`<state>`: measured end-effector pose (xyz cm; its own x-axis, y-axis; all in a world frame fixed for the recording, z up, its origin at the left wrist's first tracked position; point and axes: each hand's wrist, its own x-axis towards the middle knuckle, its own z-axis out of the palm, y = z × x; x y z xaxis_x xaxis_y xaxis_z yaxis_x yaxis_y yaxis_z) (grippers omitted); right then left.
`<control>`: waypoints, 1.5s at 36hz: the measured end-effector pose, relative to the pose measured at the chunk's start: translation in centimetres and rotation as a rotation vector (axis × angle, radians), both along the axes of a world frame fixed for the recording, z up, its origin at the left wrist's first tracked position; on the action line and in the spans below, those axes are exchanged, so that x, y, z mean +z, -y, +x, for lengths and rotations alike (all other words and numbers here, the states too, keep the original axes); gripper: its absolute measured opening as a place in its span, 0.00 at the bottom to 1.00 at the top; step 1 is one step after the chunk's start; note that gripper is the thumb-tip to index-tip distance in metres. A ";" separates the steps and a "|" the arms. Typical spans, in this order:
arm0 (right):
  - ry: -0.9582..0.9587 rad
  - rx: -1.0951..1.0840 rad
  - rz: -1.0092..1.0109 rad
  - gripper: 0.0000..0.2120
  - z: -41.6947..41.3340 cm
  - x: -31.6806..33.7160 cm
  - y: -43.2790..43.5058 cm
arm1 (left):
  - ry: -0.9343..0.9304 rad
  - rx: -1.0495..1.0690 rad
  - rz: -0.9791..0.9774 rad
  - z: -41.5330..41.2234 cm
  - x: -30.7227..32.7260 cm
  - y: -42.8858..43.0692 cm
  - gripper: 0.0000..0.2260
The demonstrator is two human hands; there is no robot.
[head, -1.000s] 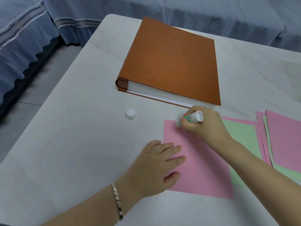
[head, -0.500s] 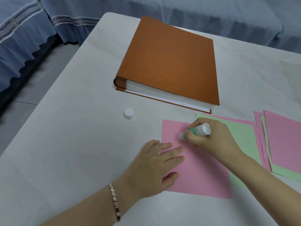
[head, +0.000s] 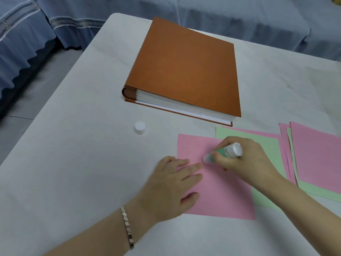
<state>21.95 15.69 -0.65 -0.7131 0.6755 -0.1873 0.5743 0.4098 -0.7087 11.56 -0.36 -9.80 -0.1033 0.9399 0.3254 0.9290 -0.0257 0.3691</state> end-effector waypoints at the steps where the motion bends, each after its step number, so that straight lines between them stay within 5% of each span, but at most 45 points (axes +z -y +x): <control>1: 0.006 0.006 -0.012 0.06 0.4 -0.2 0.2 | -0.007 -0.002 -0.001 0.0 0.0 0.0 0.16; 21: -0.160 -0.169 0.103 0.04 -2.0 -1.4 -2.1 | -0.076 -0.037 0.021 0.1 0.0 -0.3 0.16; 27: -0.027 -0.048 0.012 0.06 0.9 -0.7 -0.5 | -0.055 -0.119 -0.050 -0.1 0.1 -0.4 0.17; 46: -0.132 -0.178 0.095 0.05 -0.6 -1.3 -2.4 | -0.005 -0.117 -0.033 0.5 0.1 -1.3 0.14; 54: -0.026 -0.119 -0.015 0.08 2.7 -1.5 -0.6 | -0.017 -0.123 -0.046 0.5 -0.1 -1.3 0.15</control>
<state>24.61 16.26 -2.11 -0.6328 0.7530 -0.1805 0.5998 0.3293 -0.7293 12.05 0.96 -9.89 0.0191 0.9591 0.2824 0.9259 -0.1236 0.3570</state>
